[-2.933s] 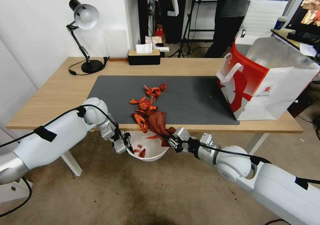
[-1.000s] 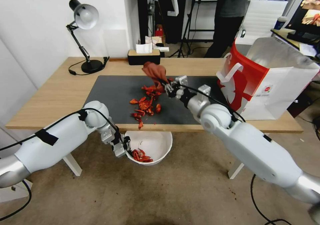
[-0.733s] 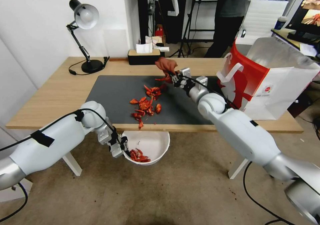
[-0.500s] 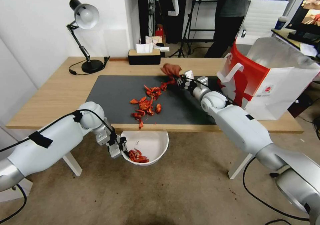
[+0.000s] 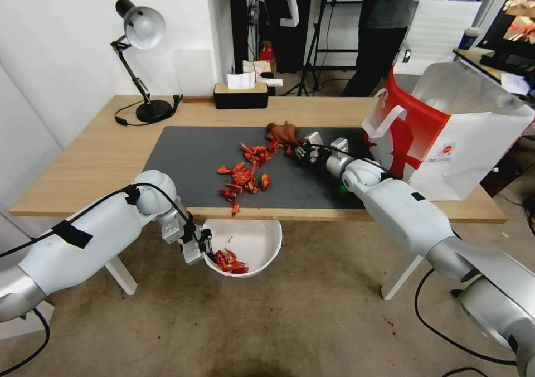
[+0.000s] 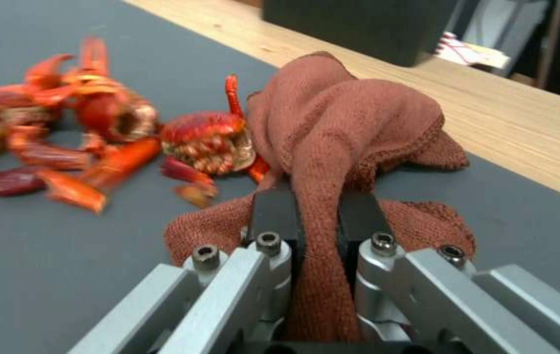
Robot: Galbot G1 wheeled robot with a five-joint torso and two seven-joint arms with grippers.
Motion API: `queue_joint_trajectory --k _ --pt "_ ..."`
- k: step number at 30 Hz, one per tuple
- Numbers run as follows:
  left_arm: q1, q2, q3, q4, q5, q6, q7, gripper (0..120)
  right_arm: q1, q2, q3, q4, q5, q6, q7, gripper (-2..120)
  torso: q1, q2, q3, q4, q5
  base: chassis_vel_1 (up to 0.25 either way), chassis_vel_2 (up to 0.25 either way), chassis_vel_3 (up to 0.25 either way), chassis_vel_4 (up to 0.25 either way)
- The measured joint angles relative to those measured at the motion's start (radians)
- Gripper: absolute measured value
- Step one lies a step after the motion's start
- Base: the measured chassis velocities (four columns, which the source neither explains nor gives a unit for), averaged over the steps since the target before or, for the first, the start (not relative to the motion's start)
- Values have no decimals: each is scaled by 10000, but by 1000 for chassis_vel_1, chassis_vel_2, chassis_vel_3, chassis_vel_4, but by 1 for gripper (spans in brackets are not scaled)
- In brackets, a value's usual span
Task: Sweep shrimp from table into container with towel, then put container into takeout bag.
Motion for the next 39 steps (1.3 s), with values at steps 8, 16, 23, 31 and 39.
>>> queue_joint_trajectory --k 8,16,23,31,39 --pt "-23 15 5 13 -12 18 0 0 74 -105 -379 145 38 188 -585 5 1 1 0 0 0 0 0 0 0" --pt "70 101 -47 32 -20 19 -13 0 6 -280 -627 484 40 378 -1098 5 0 1 0 1 0 0 0 0 0" --pt "38 70 -56 25 -40 30 -19 0 -124 -575 -854 1062 36 406 -1264 5 0 1 0 1 0 0 0 0 0" --pt "-9 98 -6 -68 -55 52 -9 0 -734 -1121 -921 2504 8 285 -1184 5 0 1 2 1 2 0 0 0 0" --pt "-149 -56 161 -93 -114 165 -6 0 -1217 -1386 -860 3424 -23 96 -854 5 0 1 2 1 2 0 0 0 0"
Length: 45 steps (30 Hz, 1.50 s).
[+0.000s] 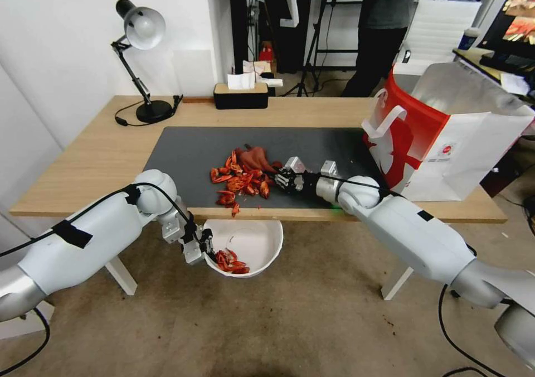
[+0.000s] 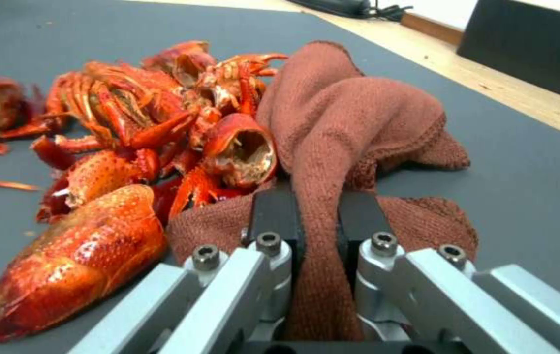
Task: Sweep shrimp from table into container with towel, then put container into takeout bag.
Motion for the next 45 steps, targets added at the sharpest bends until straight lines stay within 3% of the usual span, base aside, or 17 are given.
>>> queue_joint_trajectory --k 21,45 --pt "-152 8 156 94 -554 274 24 0 -1436 -1023 1057 1592 -13 -202 578 5 1 -2 0 -2 -1 0 0 0 0" --pt "-516 -54 555 91 -686 466 96 0 -2547 -1590 1473 3395 -15 -383 773 5 2 -2 -1 0 -3 0 0 0 0"
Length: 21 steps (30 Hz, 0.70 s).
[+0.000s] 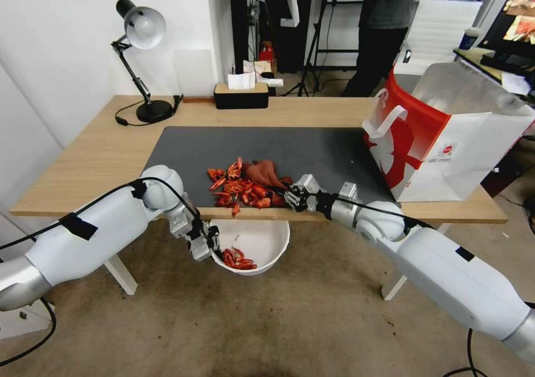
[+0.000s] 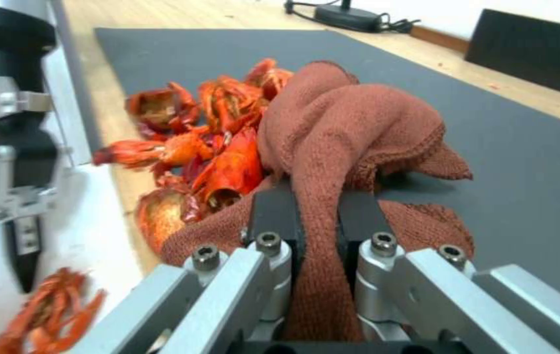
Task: Sweep shrimp from table into container with towel, then put container into takeout bag.
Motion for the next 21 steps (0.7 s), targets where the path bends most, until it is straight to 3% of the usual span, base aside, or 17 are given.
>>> queue_joint_trajectory --k 21 --pt "9 162 -83 -61 8 -7 9 0 -1746 -663 664 1610 -257 -96 -8 5 -1 0 0 0 0 0 0 0 0"
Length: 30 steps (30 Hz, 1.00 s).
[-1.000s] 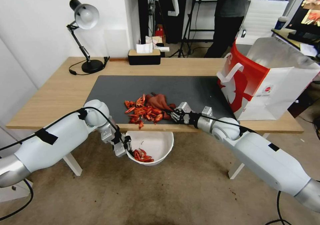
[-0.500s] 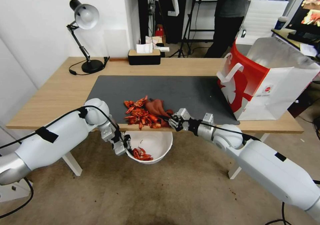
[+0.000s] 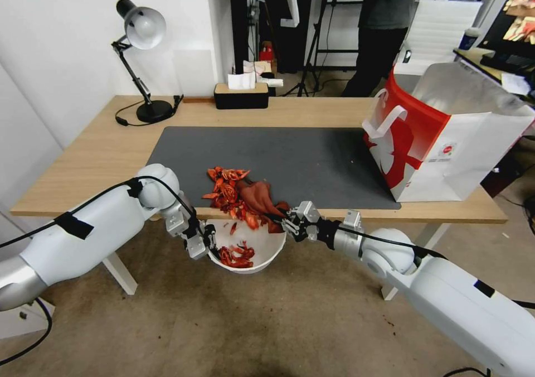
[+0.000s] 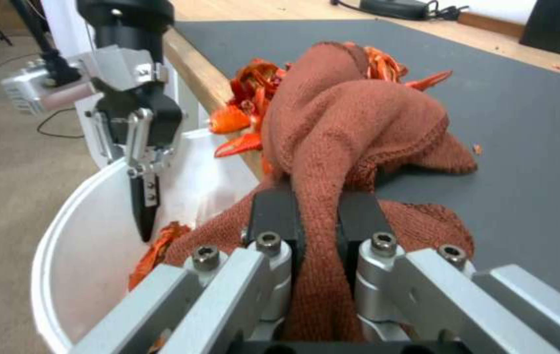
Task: Sweep shrimp from table into container with towel, then put container into takeout bag.
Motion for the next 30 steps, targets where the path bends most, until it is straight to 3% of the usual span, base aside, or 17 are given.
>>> queue_joint_trajectory --k 30 --pt "31 177 -8 -180 57 1 4 0 -1034 -648 1016 1500 150 -4 -71 5 0 0 0 0 2 0 0 0 0"
